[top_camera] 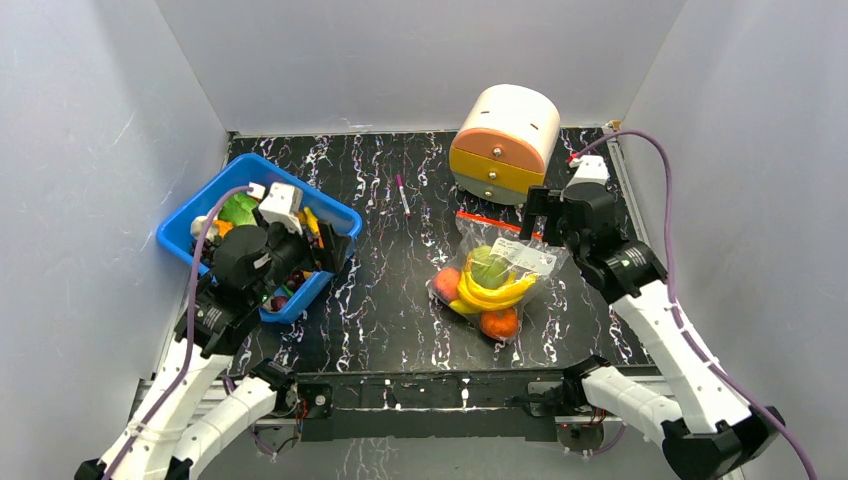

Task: Place the food in the zip-top bag and seal the zipper
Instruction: Place the zipper food storage bag at the center of the board, then reset both arms

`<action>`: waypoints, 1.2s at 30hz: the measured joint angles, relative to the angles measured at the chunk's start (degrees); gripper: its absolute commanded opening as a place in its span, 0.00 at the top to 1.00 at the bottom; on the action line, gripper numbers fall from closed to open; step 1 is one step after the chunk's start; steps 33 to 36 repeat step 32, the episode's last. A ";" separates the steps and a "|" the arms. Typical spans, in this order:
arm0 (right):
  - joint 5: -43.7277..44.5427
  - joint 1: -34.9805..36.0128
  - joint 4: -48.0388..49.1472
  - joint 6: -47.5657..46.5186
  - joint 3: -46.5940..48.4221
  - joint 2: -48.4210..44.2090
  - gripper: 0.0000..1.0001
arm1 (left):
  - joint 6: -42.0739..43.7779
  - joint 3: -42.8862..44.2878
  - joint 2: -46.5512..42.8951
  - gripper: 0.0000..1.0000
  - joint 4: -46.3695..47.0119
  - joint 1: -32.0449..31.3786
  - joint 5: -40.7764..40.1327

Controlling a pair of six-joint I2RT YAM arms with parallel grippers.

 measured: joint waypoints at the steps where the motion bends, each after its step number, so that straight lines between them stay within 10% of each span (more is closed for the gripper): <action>1: -1.27 0.00 -0.37 0.42 0.13 -0.79 0.02 | -1.95 1.14 1.18 0.02 -1.14 0.00 -1.73; 36: -21.42 0.00 -0.79 16.85 1.68 -18.38 0.02 | -12.17 7.13 -0.85 0.02 -5.01 0.00 -1.33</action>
